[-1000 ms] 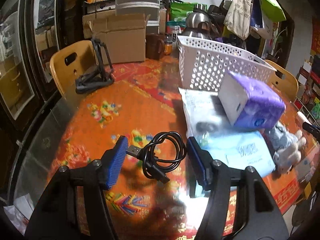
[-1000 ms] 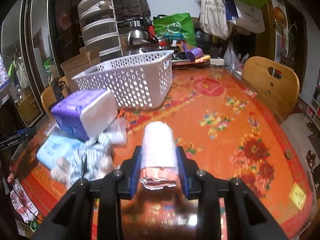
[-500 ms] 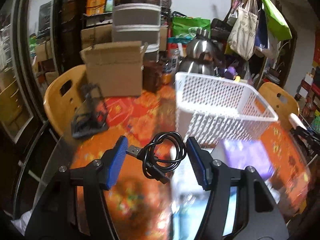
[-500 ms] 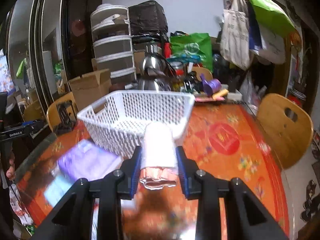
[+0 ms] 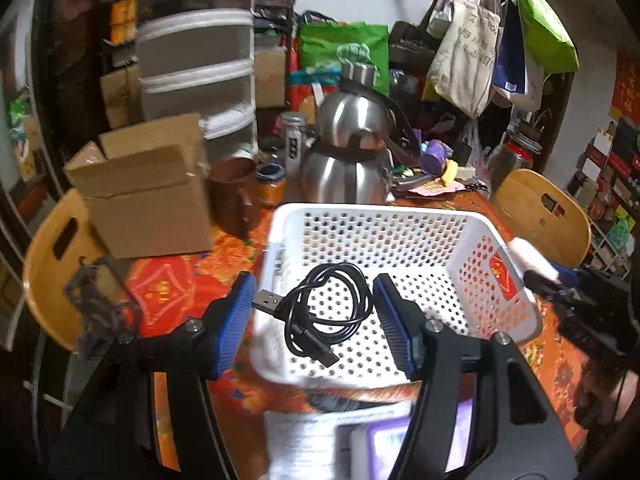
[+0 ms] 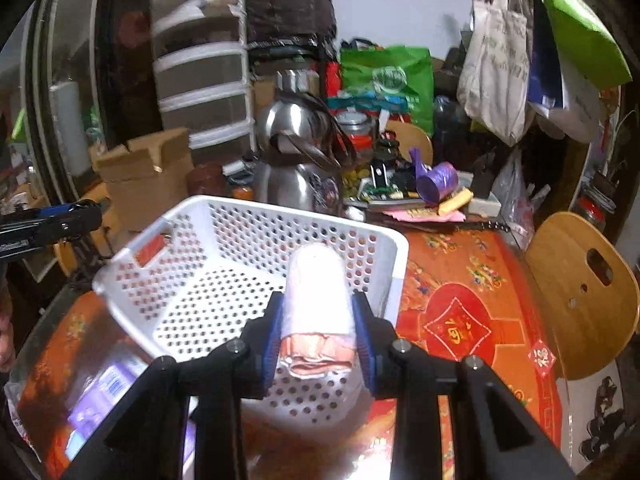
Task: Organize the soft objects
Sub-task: 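Carry cable and towel over the white basket and open both grippers to drop them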
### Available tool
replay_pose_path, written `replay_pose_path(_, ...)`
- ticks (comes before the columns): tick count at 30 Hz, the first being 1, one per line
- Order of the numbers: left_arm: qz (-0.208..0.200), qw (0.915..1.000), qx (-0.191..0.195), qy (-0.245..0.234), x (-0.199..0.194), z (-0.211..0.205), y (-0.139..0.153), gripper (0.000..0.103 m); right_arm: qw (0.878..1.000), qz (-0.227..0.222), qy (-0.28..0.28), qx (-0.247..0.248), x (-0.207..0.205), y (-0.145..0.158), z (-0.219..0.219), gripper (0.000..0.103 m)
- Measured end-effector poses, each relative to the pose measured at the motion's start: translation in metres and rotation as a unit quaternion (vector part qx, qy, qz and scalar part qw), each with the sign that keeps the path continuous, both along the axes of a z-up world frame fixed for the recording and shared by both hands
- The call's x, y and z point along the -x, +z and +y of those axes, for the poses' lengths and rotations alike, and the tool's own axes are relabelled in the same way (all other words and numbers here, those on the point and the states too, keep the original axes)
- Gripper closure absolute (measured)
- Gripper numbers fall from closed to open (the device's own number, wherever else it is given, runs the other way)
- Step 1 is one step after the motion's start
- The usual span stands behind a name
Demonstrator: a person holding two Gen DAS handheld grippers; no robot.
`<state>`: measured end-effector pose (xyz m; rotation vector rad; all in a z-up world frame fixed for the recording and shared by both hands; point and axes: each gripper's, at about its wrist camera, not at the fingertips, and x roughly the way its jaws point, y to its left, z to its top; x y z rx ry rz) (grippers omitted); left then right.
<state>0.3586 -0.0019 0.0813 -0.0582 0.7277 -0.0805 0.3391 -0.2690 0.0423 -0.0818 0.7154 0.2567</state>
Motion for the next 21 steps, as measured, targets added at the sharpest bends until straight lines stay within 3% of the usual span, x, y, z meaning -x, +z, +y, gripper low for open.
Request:
replay_pose_path(11,0.056,0.9983,0.001,-0.017,-0.042,-0.023,-0.057,0.04,1.0,0.026,0.01,0.007,-0.027,-0.027,0.013,0.07)
replay_pose_path(13,0.051,0.9987,0.002,-0.009,-0.042,-0.019,-0.058,0.023,1.0,0.023,0.007,0.004,-0.024,-0.027,0.012,0.059)
replay_pose_path(14,0.05,0.9987,0.005,-0.004,-0.043,-0.016,-0.059,0.011,1.0,0.013,0.002,-0.002,-0.023,-0.024,0.01,0.037)
replay_pose_path(15,0.049,0.9988,0.008,0.004,-0.043,-0.013,-0.059,0.008,1.0,0.004,-0.001,-0.005,-0.02,-0.021,0.009,0.017)
replay_pose_path(17,0.042,0.999,0.011,0.005,-0.039,-0.008,-0.057,0.008,1.0,-0.019,-0.007,-0.002,-0.014,-0.015,0.008,0.013)
replay_pose_path(21,0.035,0.9993,0.012,0.0,-0.029,-0.005,-0.056,0.008,1.0,-0.012,-0.008,0.003,-0.014,-0.015,0.008,0.013)
